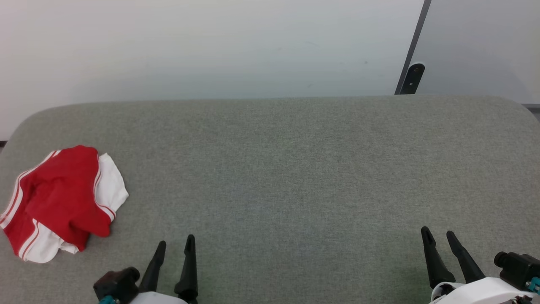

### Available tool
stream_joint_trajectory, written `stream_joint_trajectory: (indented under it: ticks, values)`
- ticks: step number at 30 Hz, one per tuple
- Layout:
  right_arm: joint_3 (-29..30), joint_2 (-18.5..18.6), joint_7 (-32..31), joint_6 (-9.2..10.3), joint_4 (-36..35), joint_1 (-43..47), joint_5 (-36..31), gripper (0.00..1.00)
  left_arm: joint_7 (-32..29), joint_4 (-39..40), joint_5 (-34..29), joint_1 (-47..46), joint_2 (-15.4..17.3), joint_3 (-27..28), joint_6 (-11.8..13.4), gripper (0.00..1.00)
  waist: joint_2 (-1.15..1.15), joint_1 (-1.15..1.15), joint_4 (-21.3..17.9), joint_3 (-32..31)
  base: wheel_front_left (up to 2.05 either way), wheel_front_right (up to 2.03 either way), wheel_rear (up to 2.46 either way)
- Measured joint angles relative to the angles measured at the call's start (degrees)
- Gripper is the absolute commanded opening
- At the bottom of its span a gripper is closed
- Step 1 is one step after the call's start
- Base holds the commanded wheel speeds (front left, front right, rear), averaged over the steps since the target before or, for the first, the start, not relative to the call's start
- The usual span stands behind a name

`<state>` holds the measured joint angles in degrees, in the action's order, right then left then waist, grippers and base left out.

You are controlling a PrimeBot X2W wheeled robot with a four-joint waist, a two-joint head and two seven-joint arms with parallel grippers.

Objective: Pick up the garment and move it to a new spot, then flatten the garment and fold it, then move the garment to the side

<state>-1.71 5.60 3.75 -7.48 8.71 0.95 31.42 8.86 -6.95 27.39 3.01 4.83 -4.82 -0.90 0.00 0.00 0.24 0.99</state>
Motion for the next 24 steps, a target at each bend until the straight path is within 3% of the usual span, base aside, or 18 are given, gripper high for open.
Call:
stream_joint_trajectory:
  ticks: [24]
  values:
    - [0.38, -0.45, 2.82, 0.0, -1.01, 1.15, -10.4, 1.0, 3.12, 0.15, -11.02, 1.97, -1.15, 1.42, -0.12, 1.0, 0.0, 0.0, -0.49, 0.53, 0.0, 0.0, 0.0]
